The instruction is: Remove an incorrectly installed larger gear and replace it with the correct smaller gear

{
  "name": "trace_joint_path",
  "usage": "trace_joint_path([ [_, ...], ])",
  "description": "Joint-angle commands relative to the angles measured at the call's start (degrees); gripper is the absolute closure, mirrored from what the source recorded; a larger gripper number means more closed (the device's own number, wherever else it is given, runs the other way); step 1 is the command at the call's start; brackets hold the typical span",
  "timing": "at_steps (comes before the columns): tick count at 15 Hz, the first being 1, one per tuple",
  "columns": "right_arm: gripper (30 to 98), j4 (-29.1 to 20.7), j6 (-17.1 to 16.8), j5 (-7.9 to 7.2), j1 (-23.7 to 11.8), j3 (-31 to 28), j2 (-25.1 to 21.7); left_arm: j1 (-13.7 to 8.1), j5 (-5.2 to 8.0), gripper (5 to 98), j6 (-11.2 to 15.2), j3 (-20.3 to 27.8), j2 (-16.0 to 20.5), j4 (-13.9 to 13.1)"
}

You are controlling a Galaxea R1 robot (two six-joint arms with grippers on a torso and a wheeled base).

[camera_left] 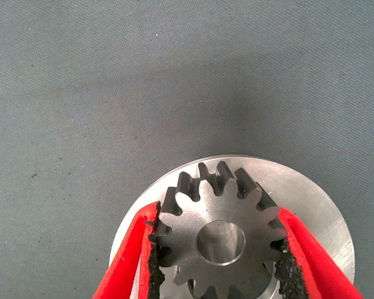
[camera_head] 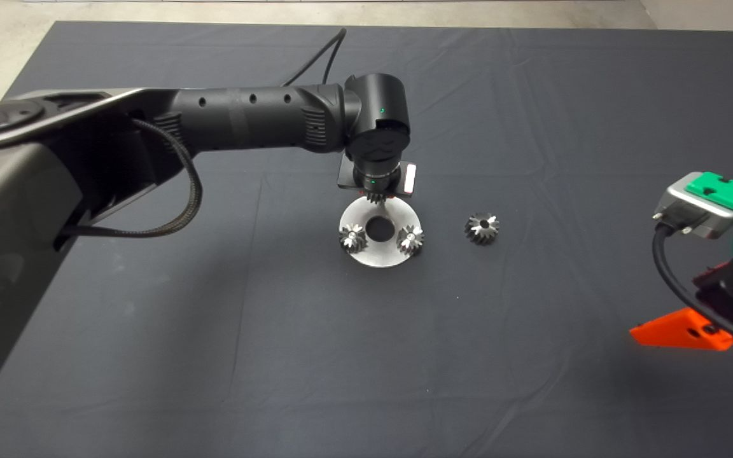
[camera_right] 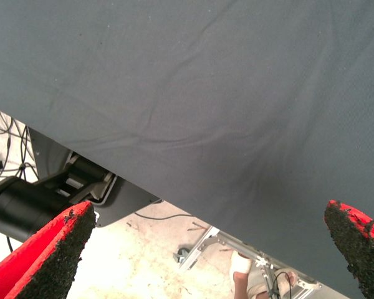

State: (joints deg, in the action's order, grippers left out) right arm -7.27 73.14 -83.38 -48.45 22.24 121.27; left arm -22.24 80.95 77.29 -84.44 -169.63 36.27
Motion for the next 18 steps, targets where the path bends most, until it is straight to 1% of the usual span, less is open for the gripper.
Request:
trace_joint_path([
  [1,31.6,-1.6,0.2,0.15,-1.1,-0.3,0.1,-1.1,-1.47,68.4,-0.1,0.4,-0.1,-0.3],
  [3,31.6,-1.7,0.3,0.07,-1.1,-0.2,0.0,-1.1,-3.16,68.4,-0.1,0.2,-0.1,-0.2],
  [4,31.6,-1.8,0.3,0.14,-1.1,-0.3,-0.2,-1.1,-3.51,68.4,0.0,0.2,-0.1,-0.2],
  [5,31.6,-1.8,0.3,0.06,-1.1,-0.3,-0.2,-1.1,-3.60,68.4,-0.1,0.2,-0.1,-0.3],
  [10,31.6,-1.7,0.2,0.15,-1.2,-0.3,0.0,-1.0,-3.51,68.4,-0.1,0.2,-0.1,-0.2],
  [12,31.6,-1.7,0.3,0.06,-1.1,-0.2,0.0,-0.5,-3.43,68.4,-0.1,0.3,-0.1,-0.1],
  [13,31.6,-1.7,0.2,0.07,-1.1,-0.3,-0.1,-0.1,-3.25,68.4,-0.2,0.3,-0.1,-0.1],
  [18,31.6,-1.7,0.3,0.15,-1.1,-0.2,-0.1,0.2,-2.83,68.4,-0.3,0.1,-0.1,-0.1],
])
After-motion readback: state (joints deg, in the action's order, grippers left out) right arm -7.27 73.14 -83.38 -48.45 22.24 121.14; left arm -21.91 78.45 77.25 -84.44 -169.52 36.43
